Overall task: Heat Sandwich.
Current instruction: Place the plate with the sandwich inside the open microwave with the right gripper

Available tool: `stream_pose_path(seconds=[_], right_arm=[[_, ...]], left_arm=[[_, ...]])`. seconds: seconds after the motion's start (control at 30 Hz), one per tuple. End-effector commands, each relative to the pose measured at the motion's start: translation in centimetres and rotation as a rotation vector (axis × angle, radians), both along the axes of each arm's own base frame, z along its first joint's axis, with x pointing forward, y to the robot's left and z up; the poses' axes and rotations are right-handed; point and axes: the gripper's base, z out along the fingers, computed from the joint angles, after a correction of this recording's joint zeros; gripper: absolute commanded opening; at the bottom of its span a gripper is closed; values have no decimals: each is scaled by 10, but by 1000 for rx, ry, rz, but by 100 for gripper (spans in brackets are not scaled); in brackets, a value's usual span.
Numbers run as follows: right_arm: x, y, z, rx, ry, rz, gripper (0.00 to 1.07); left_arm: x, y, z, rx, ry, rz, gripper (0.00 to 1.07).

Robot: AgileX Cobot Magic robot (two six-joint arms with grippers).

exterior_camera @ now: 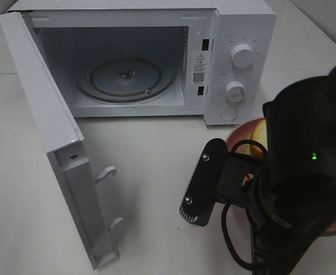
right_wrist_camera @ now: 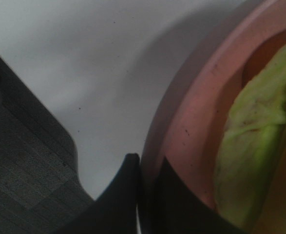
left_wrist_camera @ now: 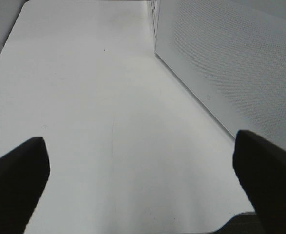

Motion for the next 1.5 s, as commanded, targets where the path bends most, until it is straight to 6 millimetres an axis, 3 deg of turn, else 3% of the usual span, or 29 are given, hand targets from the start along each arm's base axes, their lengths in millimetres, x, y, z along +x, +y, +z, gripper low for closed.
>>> stream_pose_path(seconds=[0.03, 0.73, 1.17, 1.5], right_arm=[[-3, 0, 3, -28, -28, 56, 1], [-26, 18, 4, -46, -50, 301, 1], [-24, 29, 4, -47, -40, 555, 2], [-25, 34, 3, -25, -38, 657, 2]], left_arm=[[-2, 0, 1, -3, -28, 2, 98], [-2, 0, 1, -3, -28, 2, 98], [-2, 0, 1, -3, -28, 2, 98], [-2, 0, 1, -3, -28, 2, 98]])
